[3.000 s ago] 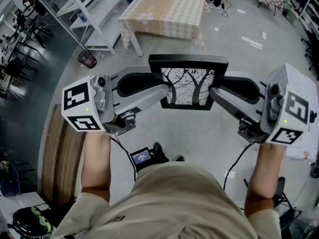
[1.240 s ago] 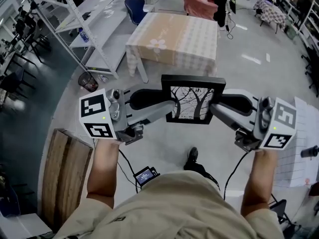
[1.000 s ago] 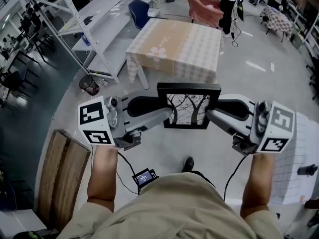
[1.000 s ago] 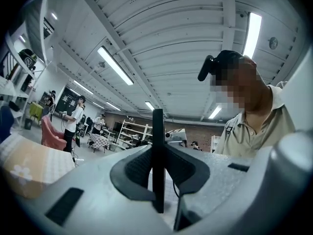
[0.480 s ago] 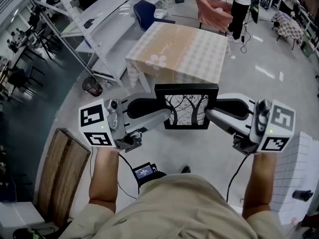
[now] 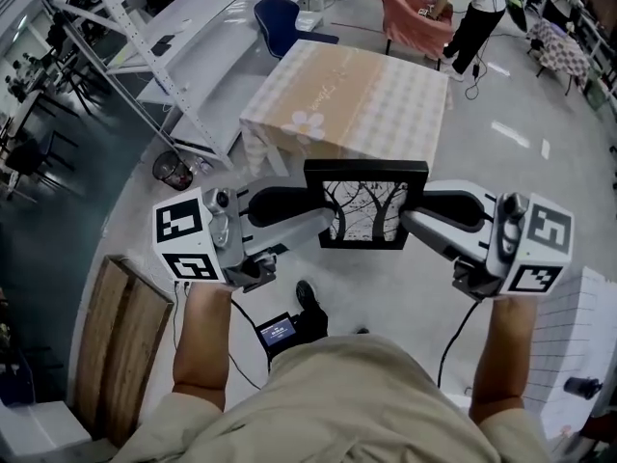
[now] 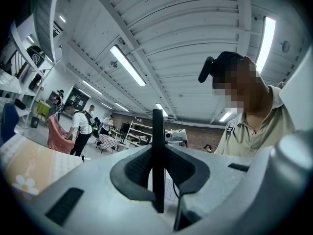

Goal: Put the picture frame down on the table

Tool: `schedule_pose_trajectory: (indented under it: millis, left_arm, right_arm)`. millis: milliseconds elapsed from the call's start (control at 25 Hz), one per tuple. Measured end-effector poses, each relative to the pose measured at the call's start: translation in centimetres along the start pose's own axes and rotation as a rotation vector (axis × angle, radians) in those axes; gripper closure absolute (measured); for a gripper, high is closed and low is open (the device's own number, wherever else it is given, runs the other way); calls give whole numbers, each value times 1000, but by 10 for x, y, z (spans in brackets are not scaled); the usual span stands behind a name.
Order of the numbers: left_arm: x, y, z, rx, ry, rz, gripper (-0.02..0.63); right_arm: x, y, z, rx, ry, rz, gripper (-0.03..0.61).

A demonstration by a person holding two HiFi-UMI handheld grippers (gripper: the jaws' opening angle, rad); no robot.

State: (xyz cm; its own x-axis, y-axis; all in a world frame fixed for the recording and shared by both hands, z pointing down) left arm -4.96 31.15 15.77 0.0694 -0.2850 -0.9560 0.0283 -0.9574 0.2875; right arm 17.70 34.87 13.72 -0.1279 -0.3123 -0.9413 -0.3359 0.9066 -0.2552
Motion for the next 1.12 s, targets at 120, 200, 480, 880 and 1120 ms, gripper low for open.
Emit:
schedule_pose_trajectory:
  millis: [120, 200, 480, 880, 1120]
  left_arm:
    - [-6, 9, -1, -28, 1, -11, 546]
    - [3, 33, 11, -46, 2, -15, 546]
    - [54, 164, 91, -96, 9, -15, 546]
    - [63, 215, 118, -113, 4, -31, 546]
    - [56, 240, 113, -103, -2, -4, 546]
  right_arm:
    - [-8, -2, -2, -29, -7, 2, 515]
    - [4, -19, -19, -44, -9, 0, 515]
    - [69, -111, -123, -104, -9, -32, 515]
    - [83, -147, -163, -124, -1, -30, 515]
    - [80, -174, -167, -110, 19, -36, 515]
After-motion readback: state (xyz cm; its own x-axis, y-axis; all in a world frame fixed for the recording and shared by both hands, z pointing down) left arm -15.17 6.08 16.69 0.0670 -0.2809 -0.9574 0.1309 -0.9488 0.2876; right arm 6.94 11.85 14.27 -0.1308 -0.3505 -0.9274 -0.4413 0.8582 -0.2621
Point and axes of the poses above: the fingertips, and each gripper's own axes: z backward along the fingers, y to its left, x out of its top, the point moved 8 cm from there along z, backward along the fingers, and after that the axes turned 11 degrees about y, right-handed, at the moved point
